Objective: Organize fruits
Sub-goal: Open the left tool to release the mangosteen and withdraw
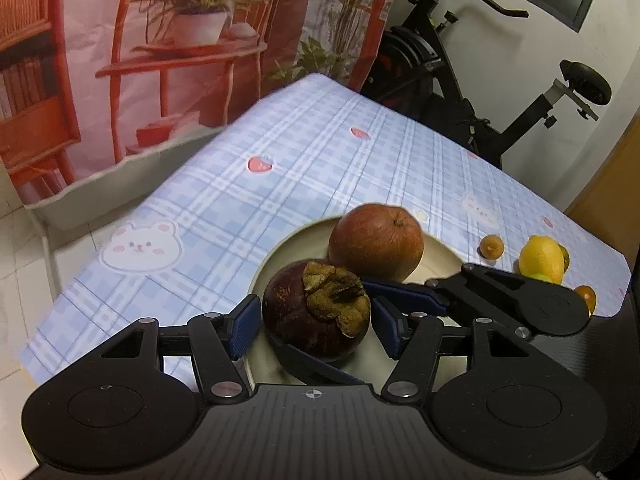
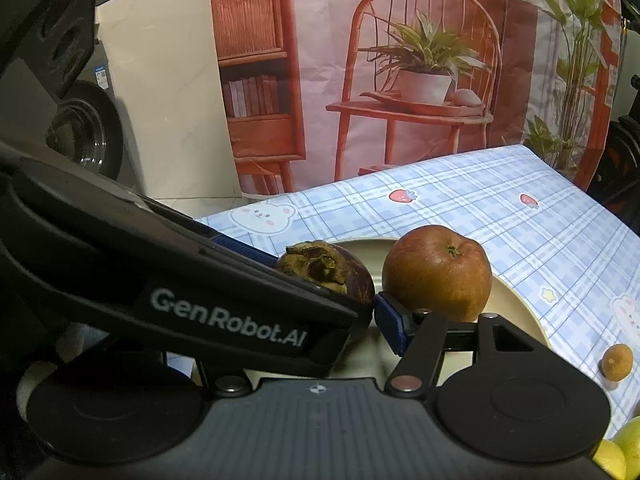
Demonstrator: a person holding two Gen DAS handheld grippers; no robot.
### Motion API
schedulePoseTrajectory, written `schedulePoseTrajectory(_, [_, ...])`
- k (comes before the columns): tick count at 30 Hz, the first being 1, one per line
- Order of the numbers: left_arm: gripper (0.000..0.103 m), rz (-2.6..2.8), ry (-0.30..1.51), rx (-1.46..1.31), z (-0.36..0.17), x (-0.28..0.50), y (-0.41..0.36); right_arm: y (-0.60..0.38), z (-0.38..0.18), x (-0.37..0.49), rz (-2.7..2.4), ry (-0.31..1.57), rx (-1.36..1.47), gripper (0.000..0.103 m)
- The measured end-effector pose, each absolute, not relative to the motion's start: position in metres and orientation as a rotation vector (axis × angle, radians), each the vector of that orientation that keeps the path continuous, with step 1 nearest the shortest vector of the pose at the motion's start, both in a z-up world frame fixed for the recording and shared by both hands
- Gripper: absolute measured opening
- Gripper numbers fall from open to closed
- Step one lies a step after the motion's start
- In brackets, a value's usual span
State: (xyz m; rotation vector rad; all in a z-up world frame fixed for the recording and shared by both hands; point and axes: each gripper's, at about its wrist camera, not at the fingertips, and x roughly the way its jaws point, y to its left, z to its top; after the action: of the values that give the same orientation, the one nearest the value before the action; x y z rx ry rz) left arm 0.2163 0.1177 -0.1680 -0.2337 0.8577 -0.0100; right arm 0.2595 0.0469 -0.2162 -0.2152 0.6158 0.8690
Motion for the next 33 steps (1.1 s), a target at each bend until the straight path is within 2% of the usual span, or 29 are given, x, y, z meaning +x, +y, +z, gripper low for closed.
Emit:
schedulePoseTrajectory(16, [0.064, -0.034, 0.777, -0.187, -0.135, 0.204, 0.086, -0.023, -0.194, 0.231, 0.747, 0.534, -0.054, 0.064])
schedulePoseTrajectory(33, [0.064, -0.182, 0.741, -0.078, -0.13, 0.2, 0.014, -0.134, -0.188, 0.176, 0.488, 0.453, 0.053, 0.064])
